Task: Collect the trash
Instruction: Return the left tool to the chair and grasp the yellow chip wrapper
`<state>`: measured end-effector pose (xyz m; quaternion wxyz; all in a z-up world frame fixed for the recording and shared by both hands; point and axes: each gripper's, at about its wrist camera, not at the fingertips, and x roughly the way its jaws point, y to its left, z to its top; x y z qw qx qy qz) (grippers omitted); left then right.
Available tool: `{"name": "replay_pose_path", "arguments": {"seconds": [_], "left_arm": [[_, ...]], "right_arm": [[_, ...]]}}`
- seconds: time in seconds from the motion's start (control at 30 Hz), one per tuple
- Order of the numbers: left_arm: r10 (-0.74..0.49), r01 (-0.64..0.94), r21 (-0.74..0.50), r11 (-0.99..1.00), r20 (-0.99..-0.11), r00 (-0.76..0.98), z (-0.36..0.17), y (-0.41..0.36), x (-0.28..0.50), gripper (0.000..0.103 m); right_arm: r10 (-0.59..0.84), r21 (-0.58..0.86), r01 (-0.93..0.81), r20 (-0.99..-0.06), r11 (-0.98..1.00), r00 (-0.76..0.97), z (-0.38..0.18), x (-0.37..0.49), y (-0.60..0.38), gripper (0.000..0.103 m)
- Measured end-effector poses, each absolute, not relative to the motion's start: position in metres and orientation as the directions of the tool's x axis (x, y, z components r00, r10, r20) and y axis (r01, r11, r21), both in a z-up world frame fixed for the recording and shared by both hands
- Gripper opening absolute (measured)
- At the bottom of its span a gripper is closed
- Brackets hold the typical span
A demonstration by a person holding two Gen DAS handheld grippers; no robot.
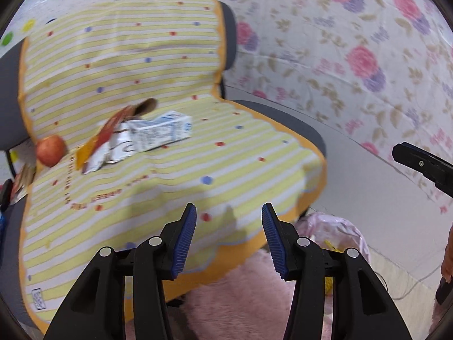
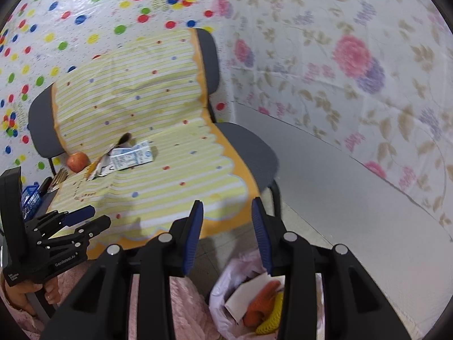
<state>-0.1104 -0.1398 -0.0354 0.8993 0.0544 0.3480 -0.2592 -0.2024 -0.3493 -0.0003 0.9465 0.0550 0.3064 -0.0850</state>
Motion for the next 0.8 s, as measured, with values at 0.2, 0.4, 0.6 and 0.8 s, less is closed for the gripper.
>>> {"name": "replay_pose_path", "arguments": {"seconds": [0.2,0.4,0.6,0.8], "left_arm": [[-0.335,0.375,-0.077,0.924,-0.638,0.693,-0.028,-0.093,-0.087,0.05],[-0.244,0.269,-0.059,0.961,-0.636,0.732,-0.023,-0.057,-0.07,0.05],[-0.168,0.177,-0.05,0.983,-0.64,0.75,-0.02,-0.023,-0.055,0.05],[-0.103,0.095,-0.048,0.994,-0.657,0.746,-0.021,0.005,-0.036,0.057]], "right_arm": [[-0.043,0.031,0.076,-0.589,0.997,0.807,0.005,-0.155,-0.309,0.035],[0.029,0.04,-0.006,-0.599,0.999,0.8,0.003,-0.117,-0.281,0.035],[0.09,0.054,-0.072,-0.609,0.996,0.788,0.0,-0.083,-0.257,0.035],[0.139,0.067,-0.125,-0.629,0.99,0.765,-0.004,-0.048,-0.234,0.04]]}}
